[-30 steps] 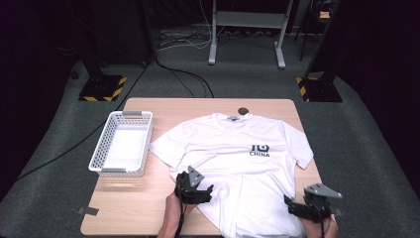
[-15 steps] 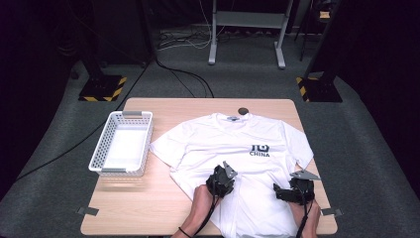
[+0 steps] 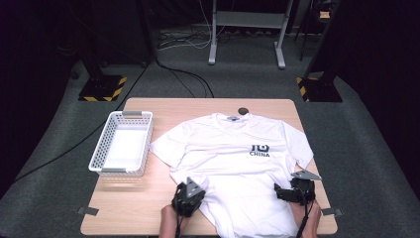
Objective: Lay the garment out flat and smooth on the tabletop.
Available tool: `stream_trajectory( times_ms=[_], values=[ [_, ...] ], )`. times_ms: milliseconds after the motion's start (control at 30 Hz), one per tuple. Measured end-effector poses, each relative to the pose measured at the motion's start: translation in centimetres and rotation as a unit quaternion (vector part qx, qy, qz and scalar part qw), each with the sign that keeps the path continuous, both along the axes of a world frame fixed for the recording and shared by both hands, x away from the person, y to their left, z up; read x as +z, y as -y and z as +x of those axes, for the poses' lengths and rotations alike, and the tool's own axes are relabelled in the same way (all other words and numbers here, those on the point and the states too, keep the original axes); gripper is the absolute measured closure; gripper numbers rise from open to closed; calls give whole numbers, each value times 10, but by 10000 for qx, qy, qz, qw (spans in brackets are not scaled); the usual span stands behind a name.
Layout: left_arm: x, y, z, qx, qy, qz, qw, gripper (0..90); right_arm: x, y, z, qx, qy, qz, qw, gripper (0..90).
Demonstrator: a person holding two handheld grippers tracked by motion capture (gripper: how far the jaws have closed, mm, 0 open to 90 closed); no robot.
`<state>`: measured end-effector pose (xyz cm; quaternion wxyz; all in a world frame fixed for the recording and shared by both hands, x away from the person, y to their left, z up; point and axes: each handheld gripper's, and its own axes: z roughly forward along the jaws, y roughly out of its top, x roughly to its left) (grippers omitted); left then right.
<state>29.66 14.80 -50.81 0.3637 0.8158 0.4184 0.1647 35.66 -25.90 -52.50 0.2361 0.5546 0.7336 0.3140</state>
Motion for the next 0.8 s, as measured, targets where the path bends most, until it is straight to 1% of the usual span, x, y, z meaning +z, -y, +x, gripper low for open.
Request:
stream_trajectory(
  times_ms=[67,100,133,167,200,233,333,367,400,433,467,500,533,567,600,667,700,733,767,800],
  values=[
    [0,-21,-19,161,-84,-3,9998,900,0,2,0,-52,5,6,10000,95],
    [0,-21,-19,161,-84,-3,9998,900,0,2,0,-52,5,6,10000,95],
    [0,-30,-29,239,-106,-1,9997,900,0,4,-1,-78,14,-10,10000,95],
    [1,-46,-47,292,-216,49,9993,900,0,4,-1,-96,10,-6,10000,94],
    [0,-51,-56,326,-254,105,9991,900,0,4,-1,-102,17,-16,9999,94],
    [0,-56,-64,325,-339,192,9987,900,0,4,-1,-104,20,-19,9999,93],
    [-1,-71,-85,223,-630,209,9975,894,0,4,0,-110,19,-22,9999,91],
    [0,-75,-90,201,-698,196,9972,877,0,5,0,-119,19,-22,9999,89],
    [2,-80,-94,262,-709,180,9970,772,0,5,1,-128,19,-22,9999,89],
    [4,-85,-95,298,-629,55,9976,696,0,5,1,-126,20,-25,9999,88],
    [7,-89,-95,369,-542,-136,9978,616,0,6,2,-134,28,-26,9999,88],
    [9,-93,-92,450,-403,-332,9976,496,0,6,2,-133,31,-34,9999,88],
    [11,-94,-89,525,-218,-492,9972,408,0,7,2,-122,19,-26,9999,87],
    [13,-94,-82,597,-33,-599,9964,369,0,7,2,-120,16,-21,9999,87],
    [12,-91,-73,686,69,-646,9955,328,0,7,2,-122,23,-21,9999,88],
    [8,-78,-49,774,203,-450,9958,272,0,8,2,-132,36,-38,9999,88],
    [3,-70,-37,810,231,-270,9961,255,0,9,2,-145,46,-42,9999,88],
    [-2,-62,-26,753,207,-59,9969,241,0,9,2,-147,50,-52,9999,86],
    [-8,-55,-18,681,140,115,9975,217,0,10,2,-163,51,-64,9998,85],
    [-13,-51,-15,568,56,282,9980,209,0,11,2,-170,60,-64,9998,84]
  ],
)
